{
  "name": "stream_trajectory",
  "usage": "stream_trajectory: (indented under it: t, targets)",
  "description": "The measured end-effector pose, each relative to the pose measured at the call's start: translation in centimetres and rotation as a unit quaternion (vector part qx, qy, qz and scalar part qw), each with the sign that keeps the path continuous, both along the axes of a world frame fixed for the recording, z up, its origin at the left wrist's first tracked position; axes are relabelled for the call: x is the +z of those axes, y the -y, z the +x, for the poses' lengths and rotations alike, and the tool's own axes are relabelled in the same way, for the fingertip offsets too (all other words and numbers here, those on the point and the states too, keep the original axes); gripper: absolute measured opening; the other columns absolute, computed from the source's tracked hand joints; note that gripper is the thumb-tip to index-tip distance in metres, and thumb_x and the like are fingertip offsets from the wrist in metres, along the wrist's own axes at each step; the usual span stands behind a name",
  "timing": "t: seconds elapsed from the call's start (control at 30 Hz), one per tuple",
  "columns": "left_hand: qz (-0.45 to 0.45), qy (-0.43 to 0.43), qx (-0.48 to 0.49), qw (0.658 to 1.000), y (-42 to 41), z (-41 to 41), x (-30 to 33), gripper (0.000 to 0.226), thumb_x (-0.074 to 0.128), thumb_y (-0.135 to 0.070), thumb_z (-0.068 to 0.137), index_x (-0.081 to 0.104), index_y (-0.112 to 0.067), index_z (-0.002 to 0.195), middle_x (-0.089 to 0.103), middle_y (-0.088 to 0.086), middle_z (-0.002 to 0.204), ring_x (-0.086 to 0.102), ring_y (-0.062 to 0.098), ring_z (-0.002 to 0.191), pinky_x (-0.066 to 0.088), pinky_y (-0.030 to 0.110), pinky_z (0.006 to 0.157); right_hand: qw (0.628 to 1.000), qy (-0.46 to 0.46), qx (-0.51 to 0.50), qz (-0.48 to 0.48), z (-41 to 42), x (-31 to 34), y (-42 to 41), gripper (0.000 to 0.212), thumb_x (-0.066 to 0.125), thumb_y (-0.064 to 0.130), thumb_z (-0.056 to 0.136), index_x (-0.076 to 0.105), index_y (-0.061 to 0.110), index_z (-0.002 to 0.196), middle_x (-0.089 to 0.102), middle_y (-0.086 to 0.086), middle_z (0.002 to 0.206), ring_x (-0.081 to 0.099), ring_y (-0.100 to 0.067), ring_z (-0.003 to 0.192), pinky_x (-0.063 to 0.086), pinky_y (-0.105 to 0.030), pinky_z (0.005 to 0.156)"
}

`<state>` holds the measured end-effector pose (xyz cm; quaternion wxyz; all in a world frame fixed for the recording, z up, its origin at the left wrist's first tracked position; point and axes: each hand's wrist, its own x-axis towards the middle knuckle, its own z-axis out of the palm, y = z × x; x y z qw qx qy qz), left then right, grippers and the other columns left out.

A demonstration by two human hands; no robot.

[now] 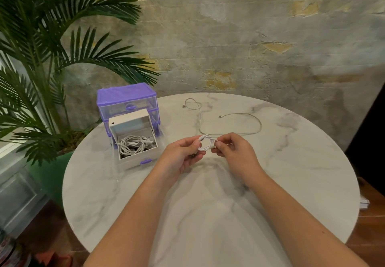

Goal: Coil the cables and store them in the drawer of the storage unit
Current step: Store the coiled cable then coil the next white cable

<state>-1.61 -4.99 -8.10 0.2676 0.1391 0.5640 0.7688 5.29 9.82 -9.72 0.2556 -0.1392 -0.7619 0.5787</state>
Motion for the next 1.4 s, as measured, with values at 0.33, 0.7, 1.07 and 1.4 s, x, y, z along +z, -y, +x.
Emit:
stream_trajectory:
  t: [0.33,0.7,1.07,1.4]
  targets:
    - [-0.013,-0.031,0.002,0.999,-0.2,0.2,-0.2,0.017,0.058,-0.007,0.094,0.071,-0.012,0.104,0.072,0.003,0.088,0.066,0.009,0.075,0.056,0.017,0.076,0.959,-0.031,0.095,-0.266,0.6,0.8,0.0,0.02,0.058,0.009,0.095,0.064,-0.002,0.11,0.072,-0.017,0.102,0.071,-0.022,0.084,0.058,-0.028,0.077]
    - [-0.002,-0.015,-0.019,1.0,-0.5,0.3,-0.3,0.02,0.058,-0.008,0.094,0.069,-0.008,0.111,0.073,0.004,0.094,0.068,0.01,0.081,0.057,0.02,0.078,0.926,-0.051,0.144,-0.346,0.3,1.1,0.0,0.024,0.053,0.008,0.097,0.061,-0.005,0.116,0.069,-0.02,0.11,0.069,-0.025,0.095,0.056,-0.029,0.079]
    - [-0.045,-0.02,-0.046,0.998,-0.5,0.6,-0.3,0.022,0.057,-0.014,0.094,0.072,-0.014,0.111,0.072,0.0,0.094,0.066,0.007,0.088,0.055,0.022,0.08,0.939,0.023,0.17,-0.299,0.8,1.5,1.4,0.031,0.064,0.005,0.089,0.057,0.002,0.119,0.066,-0.007,0.09,0.063,-0.016,0.071,0.053,-0.027,0.063]
    - [-0.073,-0.099,-0.042,0.992,-1.1,1.4,-0.2,0.021,0.063,-0.031,0.091,0.069,-0.011,0.092,0.065,-0.001,0.078,0.062,0.013,0.08,0.058,0.031,0.083,0.944,0.035,0.123,-0.303,0.9,1.5,1.3,0.041,0.063,-0.007,0.084,0.048,-0.003,0.122,0.067,-0.019,0.085,0.064,-0.025,0.068,0.059,-0.041,0.076]
